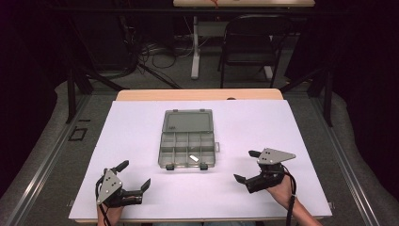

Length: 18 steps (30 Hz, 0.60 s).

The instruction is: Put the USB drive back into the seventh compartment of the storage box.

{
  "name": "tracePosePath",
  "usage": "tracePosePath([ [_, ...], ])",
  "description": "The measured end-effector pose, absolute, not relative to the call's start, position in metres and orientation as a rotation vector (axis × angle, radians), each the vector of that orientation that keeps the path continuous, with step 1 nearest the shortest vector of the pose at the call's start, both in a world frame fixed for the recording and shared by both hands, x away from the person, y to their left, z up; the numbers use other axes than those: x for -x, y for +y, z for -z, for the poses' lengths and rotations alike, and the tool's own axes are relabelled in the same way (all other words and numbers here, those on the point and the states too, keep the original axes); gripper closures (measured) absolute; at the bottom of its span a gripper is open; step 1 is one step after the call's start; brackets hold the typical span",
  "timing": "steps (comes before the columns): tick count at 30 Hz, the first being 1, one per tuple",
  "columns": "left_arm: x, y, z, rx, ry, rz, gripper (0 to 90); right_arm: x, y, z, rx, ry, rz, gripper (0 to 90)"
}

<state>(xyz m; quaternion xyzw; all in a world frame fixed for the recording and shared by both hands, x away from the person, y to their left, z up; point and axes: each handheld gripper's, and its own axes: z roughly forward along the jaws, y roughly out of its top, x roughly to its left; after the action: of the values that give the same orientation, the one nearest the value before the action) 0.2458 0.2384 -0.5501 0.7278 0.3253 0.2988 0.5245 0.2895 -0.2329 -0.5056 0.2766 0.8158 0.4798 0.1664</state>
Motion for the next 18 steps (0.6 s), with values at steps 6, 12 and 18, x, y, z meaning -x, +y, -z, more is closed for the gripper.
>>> tracePosePath([
  [6, -0.246, 0.238, 0.550, -1.743, 0.777, -0.712, 1.6, -0.285, -0.241, 0.512, -0.797, 2.304, -1.369, 0.8],
  [12, -0.246, 0.239, 0.550, -1.746, 0.777, -0.712, 1.6, -0.280, -0.250, 0.517, -0.795, 2.284, -1.365, 0.9],
  [18, -0.246, 0.238, 0.550, -1.749, 0.777, -0.712, 1.6, -0.277, -0.260, 0.523, -0.803, 2.261, -1.355, 0.9],
])
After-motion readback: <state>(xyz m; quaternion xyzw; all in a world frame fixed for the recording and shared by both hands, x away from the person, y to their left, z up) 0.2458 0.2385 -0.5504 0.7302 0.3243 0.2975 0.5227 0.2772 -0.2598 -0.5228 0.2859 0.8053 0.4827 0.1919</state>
